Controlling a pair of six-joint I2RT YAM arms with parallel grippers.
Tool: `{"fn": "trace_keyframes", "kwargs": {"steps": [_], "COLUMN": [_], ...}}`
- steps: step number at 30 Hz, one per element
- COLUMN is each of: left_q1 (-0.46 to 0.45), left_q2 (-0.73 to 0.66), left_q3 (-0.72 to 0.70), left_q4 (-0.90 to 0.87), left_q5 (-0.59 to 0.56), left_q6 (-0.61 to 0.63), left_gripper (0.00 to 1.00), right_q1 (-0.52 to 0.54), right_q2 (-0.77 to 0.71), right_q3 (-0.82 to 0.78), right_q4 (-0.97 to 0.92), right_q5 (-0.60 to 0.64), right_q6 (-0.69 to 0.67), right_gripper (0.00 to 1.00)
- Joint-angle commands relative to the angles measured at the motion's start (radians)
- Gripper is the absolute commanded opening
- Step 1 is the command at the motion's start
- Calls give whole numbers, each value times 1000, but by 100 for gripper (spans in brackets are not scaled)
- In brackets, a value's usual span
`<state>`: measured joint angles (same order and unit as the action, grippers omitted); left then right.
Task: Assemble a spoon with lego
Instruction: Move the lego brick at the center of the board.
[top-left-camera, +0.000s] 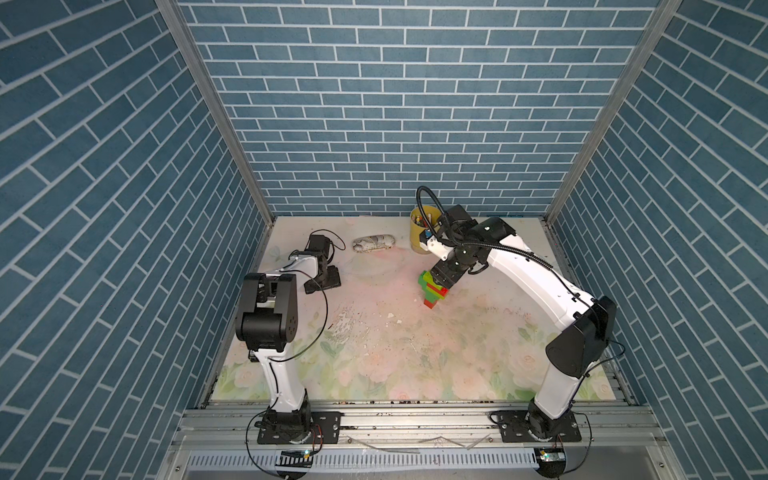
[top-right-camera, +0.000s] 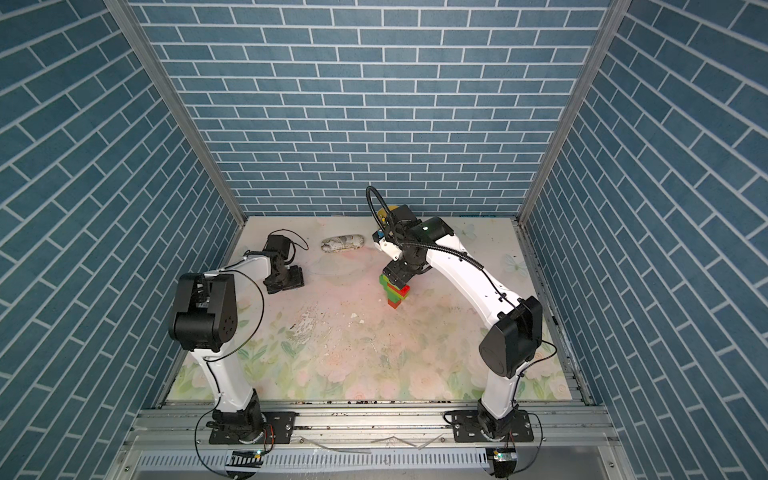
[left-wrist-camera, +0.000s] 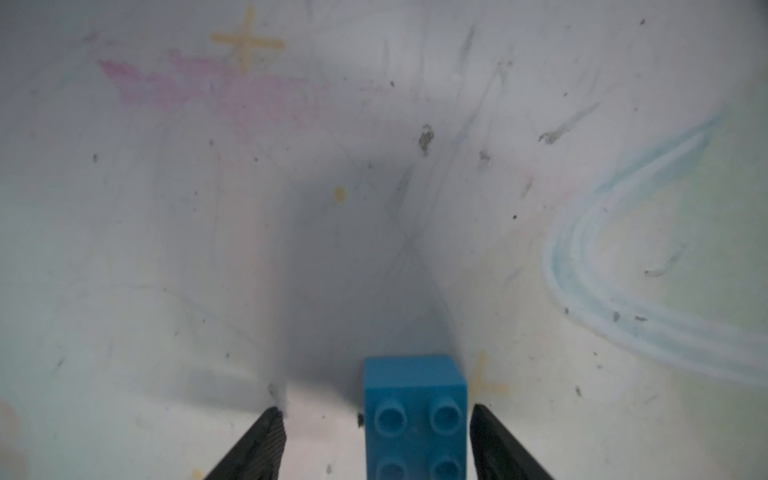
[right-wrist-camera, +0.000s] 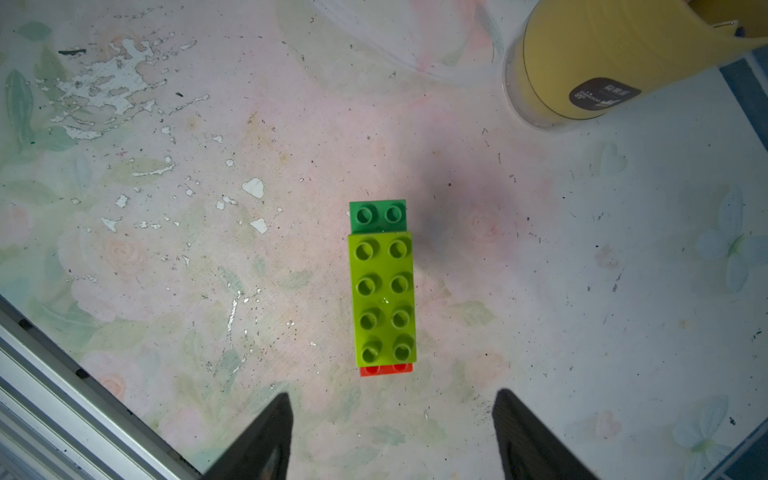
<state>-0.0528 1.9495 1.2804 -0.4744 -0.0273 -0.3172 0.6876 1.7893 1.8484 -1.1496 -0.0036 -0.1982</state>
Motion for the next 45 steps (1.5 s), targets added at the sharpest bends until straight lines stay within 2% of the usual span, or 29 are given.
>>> {"fn": "trace_keyframes", "kwargs": {"steps": [1,5,8,12,16,19,22,26,30,32,35,37,39,45], "left_q1": [1,-3,-44,-163,-388,-523,-571,-570,-496,-403,-209,-79,0,98], "left_q2": [52,67,30,-78,-166,-195,-213,-301,-437,-501,-573,-600,-621,-648], "left_q3": [72,78,32,-118,-256,-313,-298,-248,-196,-213,-260,-289,-315,-367], "left_q4": [-44,-64,-70,-54,-36,10,5,-40,-136,-160,-177,-181,-172,-155], "left_q5": [25,31,27,3,-33,-32,-26,-42,-50,-23,39,107,124,158], "left_q6": [2,-5,-9,-46,-128,-195,-212,-187,-149,-137,-118,-105,-92,-83], "left_gripper": [63,42,27,19,23,27,42,58,65,66,67,67,67,67], "right_q1": [4,3,3,3,3,4,8,35,72,106,151,180,204,268], "right_q2": [-35,-44,-51,-82,-121,-135,-151,-200,-245,-253,-224,-174,-105,169], "right_q3": [22,20,15,-8,-47,-71,-103,-189,-260,-286,-304,-304,-297,-175], "right_q4": [-51,-50,-39,-7,23,38,63,147,256,315,387,444,506,564], "right_q5": [16,23,27,29,37,34,22,0,-44,-59,-114,-149,-177,-203], "right_q6": [-3,-4,-7,-14,-31,-49,-82,-147,-206,-235,-262,-256,-231,-188], "right_gripper": [77,77,77,77,77,77,76,76,76,76,76,76,74,70]}}
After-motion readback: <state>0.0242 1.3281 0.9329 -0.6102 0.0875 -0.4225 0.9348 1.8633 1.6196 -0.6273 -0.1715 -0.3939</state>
